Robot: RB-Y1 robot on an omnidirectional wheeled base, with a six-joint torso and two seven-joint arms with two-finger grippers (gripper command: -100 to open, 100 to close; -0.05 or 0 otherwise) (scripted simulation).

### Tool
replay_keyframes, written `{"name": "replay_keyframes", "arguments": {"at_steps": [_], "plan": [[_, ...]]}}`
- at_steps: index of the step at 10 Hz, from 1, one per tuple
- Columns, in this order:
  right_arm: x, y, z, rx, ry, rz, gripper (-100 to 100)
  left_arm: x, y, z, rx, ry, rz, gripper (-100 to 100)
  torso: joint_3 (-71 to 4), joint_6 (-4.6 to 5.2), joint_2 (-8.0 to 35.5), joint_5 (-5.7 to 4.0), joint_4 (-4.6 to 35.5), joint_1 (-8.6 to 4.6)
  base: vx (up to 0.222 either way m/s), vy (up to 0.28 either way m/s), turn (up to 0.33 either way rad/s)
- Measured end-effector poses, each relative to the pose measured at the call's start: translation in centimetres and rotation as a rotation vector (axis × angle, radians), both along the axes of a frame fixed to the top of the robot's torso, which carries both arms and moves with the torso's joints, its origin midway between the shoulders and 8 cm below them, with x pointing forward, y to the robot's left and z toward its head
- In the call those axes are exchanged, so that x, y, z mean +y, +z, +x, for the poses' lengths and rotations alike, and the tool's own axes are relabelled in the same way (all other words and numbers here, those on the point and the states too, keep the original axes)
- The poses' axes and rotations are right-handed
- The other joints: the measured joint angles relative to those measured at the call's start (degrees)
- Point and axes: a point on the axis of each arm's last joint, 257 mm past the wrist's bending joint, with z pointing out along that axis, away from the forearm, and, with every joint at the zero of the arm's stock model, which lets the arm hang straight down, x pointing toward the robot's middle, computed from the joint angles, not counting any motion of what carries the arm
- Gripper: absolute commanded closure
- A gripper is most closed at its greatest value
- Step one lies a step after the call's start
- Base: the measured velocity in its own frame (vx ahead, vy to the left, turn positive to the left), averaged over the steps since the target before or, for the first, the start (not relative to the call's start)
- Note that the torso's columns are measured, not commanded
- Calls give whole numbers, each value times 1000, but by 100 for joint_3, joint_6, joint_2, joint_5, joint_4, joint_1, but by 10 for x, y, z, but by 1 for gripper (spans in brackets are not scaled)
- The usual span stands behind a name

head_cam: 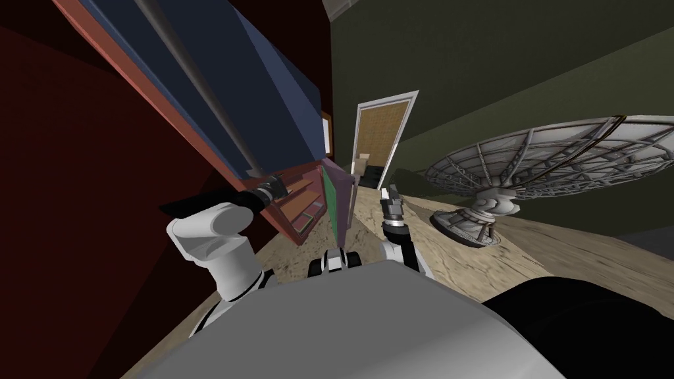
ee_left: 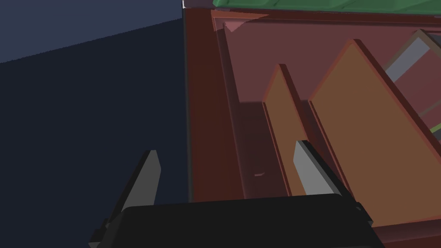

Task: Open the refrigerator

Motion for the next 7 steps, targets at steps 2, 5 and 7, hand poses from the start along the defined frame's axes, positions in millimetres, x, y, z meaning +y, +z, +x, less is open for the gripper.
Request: {"name": "replay_keyframes", "arguments": {"at_steps": [2, 5, 7], "plan": [[0, 0, 0, 0, 0, 0, 0, -5, 10, -2, -5, -22, -2, -100, -1, 0, -1, 0, 0, 0, 32, 98, -30], [0, 0, 0, 0, 0, 0, 0, -15, 25, -7, -10, -58, -1, -100, 3, 0, 4, 0, 2, 1, 25, 102, -31], [0, 0, 0, 0, 0, 0, 0, -22, 33, -12, -7, -85, -1, -100, 1, 0, 1, 1, 0, 3, 27, 107, -28]]}}
